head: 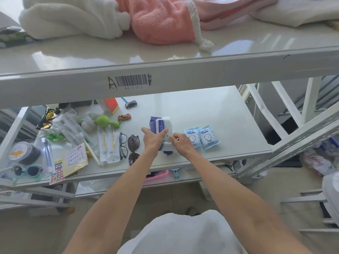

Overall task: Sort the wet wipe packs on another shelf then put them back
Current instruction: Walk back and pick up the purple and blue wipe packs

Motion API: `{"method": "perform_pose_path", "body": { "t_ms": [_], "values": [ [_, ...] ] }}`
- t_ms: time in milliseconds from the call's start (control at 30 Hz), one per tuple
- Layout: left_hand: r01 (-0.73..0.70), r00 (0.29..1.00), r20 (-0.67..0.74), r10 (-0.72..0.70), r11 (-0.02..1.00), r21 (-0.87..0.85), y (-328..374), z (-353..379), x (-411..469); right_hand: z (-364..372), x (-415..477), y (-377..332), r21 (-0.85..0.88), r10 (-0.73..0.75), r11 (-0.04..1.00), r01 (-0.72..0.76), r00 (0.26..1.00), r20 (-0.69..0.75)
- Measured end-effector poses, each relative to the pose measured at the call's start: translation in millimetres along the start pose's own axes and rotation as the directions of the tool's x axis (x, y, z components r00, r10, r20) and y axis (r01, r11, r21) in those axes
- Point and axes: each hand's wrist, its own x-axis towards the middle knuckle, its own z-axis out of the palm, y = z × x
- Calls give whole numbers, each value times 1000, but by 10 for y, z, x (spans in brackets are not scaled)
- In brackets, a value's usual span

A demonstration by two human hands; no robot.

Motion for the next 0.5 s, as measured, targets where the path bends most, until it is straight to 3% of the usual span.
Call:
{"method": "perform_pose_path", "body": {
  "t_ms": [133, 300, 500],
  "values": [
    [49, 999, 4, -49, 999, 24, -122, -4, 16, -42, 19, 68, -40, 32, 999, -30, 998, 51],
    [40, 997, -61, -37, 998, 51, -145, 124, -51, -178, 108, 131, -45, 114, 992, -120, 987, -109],
    [128, 991, -52, -125, 991, 49, -129, 280, -128, -113, 146, 100, -4, 218, 976, -218, 976, -25]
  ]
}}
